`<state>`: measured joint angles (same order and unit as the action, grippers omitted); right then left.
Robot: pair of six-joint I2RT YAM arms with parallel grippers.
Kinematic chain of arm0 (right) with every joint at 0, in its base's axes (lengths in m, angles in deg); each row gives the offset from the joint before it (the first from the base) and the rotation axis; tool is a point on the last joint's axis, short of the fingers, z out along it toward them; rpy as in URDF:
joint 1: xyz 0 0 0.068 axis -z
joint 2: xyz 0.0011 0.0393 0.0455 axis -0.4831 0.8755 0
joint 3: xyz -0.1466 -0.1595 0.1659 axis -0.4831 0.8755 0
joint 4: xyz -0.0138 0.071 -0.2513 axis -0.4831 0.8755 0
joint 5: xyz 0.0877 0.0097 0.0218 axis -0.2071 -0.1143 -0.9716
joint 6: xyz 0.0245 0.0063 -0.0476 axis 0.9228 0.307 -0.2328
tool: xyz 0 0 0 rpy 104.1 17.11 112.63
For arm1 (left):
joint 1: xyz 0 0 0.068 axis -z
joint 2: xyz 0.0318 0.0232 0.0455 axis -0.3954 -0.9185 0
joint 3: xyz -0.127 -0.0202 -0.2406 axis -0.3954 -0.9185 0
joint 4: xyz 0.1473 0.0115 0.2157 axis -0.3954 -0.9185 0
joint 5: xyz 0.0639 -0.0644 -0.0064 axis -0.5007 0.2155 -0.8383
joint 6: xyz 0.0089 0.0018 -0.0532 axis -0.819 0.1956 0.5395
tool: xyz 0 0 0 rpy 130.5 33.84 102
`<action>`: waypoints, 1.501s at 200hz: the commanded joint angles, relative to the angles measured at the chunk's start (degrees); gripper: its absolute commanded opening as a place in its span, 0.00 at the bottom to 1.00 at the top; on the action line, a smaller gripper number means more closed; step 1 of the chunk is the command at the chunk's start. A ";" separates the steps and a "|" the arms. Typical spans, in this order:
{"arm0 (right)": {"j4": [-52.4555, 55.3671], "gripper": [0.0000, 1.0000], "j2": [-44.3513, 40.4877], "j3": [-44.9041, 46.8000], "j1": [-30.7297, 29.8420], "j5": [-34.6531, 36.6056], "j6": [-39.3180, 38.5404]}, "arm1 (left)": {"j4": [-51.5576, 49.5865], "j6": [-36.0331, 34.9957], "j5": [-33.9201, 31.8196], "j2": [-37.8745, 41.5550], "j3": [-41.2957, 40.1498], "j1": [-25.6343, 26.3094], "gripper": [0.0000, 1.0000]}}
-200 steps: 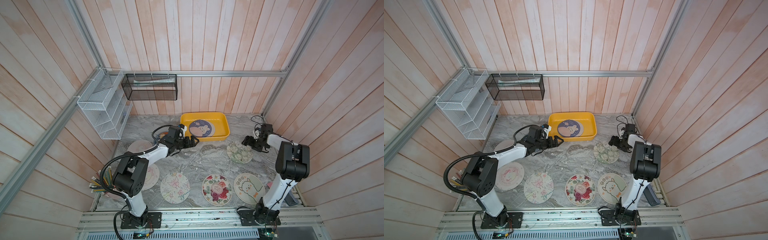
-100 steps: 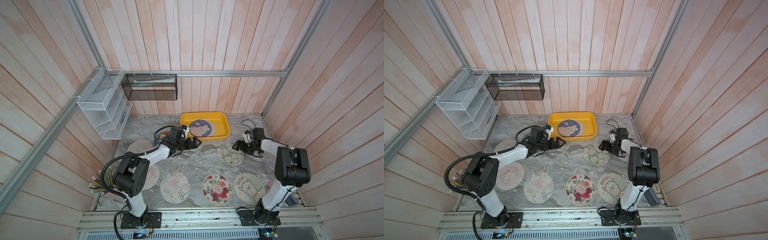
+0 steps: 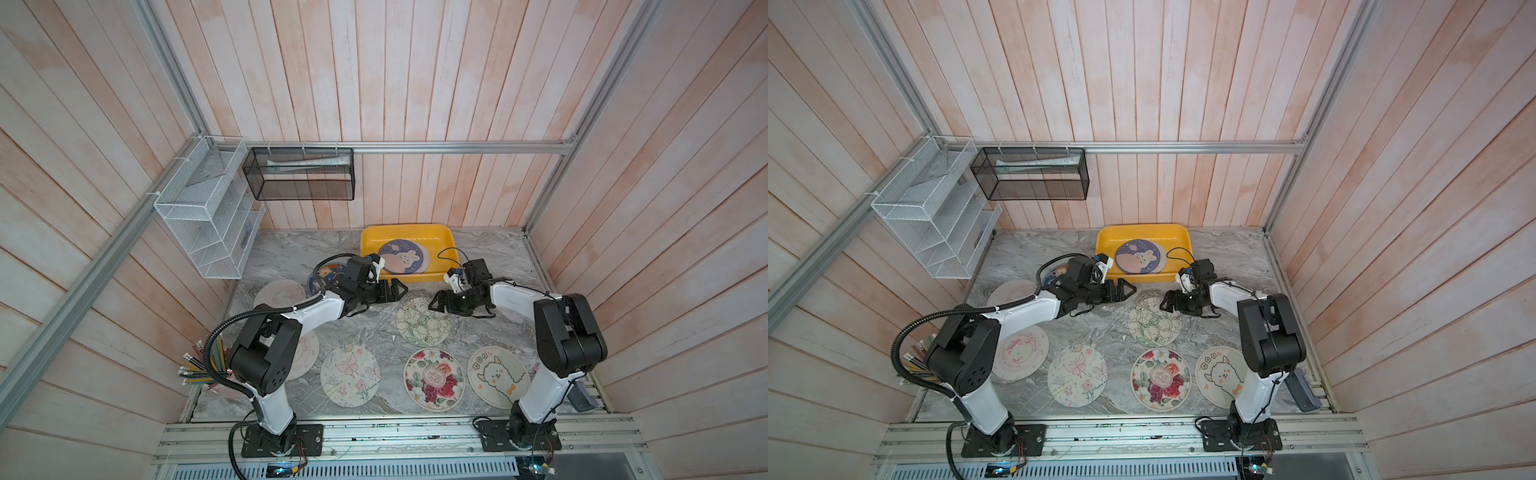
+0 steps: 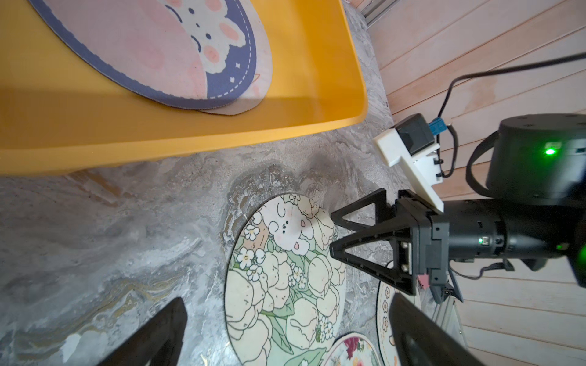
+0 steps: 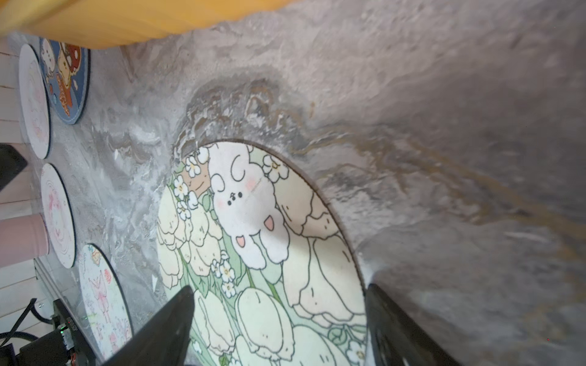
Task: Put the coasters into the storage box
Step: Move the coaster to the center of the board, then pick up the coaster from the center of the board.
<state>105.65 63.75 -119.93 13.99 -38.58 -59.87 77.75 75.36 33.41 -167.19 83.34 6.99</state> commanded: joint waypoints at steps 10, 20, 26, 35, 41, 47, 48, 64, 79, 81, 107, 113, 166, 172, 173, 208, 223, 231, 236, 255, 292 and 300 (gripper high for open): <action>7.02 0.85 -3.82 0.00 0.61 3.18 0.90 | -3.79 -1.36 -3.49 -1.16 -1.15 2.19 1.00; 8.10 0.83 -4.87 0.48 0.68 3.80 0.57 | -5.19 -1.44 -4.55 -1.54 -0.97 3.07 1.00; 8.64 0.83 -5.41 0.98 0.66 3.94 0.43 | -5.97 -1.44 -5.08 -1.89 -0.87 3.54 0.99; 9.13 0.81 -6.19 2.08 0.66 3.94 0.38 | -7.10 -1.36 -5.82 -2.49 -0.66 4.44 0.97; 9.26 0.80 -6.71 2.90 0.66 4.11 0.42 | -7.69 -1.27 -6.25 -2.92 -0.47 5.14 0.95; 9.22 0.78 -7.19 3.92 0.65 4.02 0.57 | -8.37 -1.16 -6.58 -3.37 -0.29 5.67 0.92; 9.19 0.78 -7.25 4.08 0.65 3.98 0.62 | -8.52 -1.13 -6.67 -3.54 -0.23 5.80 0.92; 8.58 0.73 -8.27 6.51 0.65 3.52 1.29 | -10.72 -0.77 -7.66 -5.14 0.72 7.20 0.83; 7.75 0.69 -9.11 8.20 0.57 3.04 2.04 | -11.99 -0.23 -9.04 -6.13 1.18 8.06 0.75; 7.65 0.68 -9.21 8.39 0.57 3.00 2.13 | -12.14 -0.17 -9.19 -6.27 1.23 8.15 0.74; 6.98 0.64 -9.69 9.20 0.22 2.89 2.90 | -14.13 0.14 -10.51 -7.87 2.68 8.74 0.64; 6.97 0.63 -9.60 9.08 0.17 2.96 2.94 | -14.71 0.05 -10.69 -8.33 3.16 8.78 0.63; 7.24 0.57 -6.85 7.95 -0.28 4.03 2.16 | -18.49 -0.98 -11.84 -10.74 6.58 9.12 0.57; 7.03 0.57 -6.61 7.78 -0.45 4.09 2.20 | -18.80 -1.00 -11.94 -10.87 6.73 9.16 0.56; 7.05 0.57 -6.57 7.77 -0.47 4.06 2.22 | -18.83 -1.00 -11.98 -10.89 6.76 9.21 0.56; 5.83 0.56 -4.74 6.88 -1.40 4.52 3.07 | -19.44 -1.09 -12.00 -11.09 6.88 9.33 0.56; 5.57 0.55 -3.84 6.39 -1.79 4.42 3.36 | -19.48 -1.05 -11.86 -11.27 7.05 9.36 0.56; 5.42 0.55 -3.50 6.18 -1.89 4.56 3.45 | -19.61 -1.16 -11.69 -11.38 7.20 9.37 0.56; 5.47 0.55 -3.19 6.06 -2.07 4.64 3.40 | -19.70 -1.15 -11.65 -11.44 7.34 9.36 0.56; 5.30 0.54 -2.66 5.82 -2.22 4.74 3.73 | -19.81 -1.26 -11.35 -11.78 7.57 9.36 0.56; 4.72 0.51 -2.61 5.95 -2.33 4.50 4.36 | -19.83 -1.20 -10.87 -12.15 7.75 9.44 0.55; 4.70 0.50 -2.64 5.97 -2.33 4.32 4.46 | -19.83 -1.27 -10.82 -12.15 7.75 9.44 0.55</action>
<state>110.52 59.01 -114.07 12.31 -35.32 -56.13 60.00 74.92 22.57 -177.18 90.62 16.00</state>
